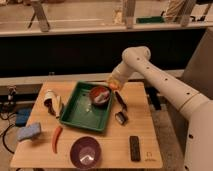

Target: Place apple in red bowl

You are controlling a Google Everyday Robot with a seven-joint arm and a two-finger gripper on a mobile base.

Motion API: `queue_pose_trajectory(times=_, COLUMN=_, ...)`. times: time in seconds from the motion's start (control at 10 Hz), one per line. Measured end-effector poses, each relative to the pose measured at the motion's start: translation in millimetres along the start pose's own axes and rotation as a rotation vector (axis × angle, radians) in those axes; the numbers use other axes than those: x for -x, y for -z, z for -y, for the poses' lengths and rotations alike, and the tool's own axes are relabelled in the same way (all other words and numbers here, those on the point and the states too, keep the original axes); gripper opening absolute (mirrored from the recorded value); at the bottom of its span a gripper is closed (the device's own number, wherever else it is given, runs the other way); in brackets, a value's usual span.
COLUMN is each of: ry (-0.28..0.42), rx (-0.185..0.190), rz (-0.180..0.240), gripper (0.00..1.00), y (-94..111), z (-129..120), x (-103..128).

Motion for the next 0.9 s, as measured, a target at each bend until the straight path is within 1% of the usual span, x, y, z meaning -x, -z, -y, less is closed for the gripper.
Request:
queue_pose_trajectory(times=0.1, ry=0.020, rx=-0.004, rz=0.021, gripper=0.01, y=-5, z=3, x=9)
queue_pose_trajectory(times=0.2, ry=0.039, rx=-0.009, rz=0.042, gripper=0.09, y=-11, z=7, x=17)
queue_pose_trajectory(times=0.4, ry=0.063, rx=-0.018, rz=0.068, gripper=0.27, y=-16, z=15, x=26)
queue_pose_trajectory(times=0.6, ry=0.087, rx=-0.022, rz=0.085, gripper=0.47, y=-20, z=24, x=34)
queue_pose_trajectory(times=0.8, ry=0.106, rx=-0.016, rz=0.086, gripper=0.68, y=-22, z=31, x=38)
queue_pose_trajectory(times=0.9, ry=0.114, rx=-0.011, rz=0.086, gripper=0.76, y=-24, z=35, x=39)
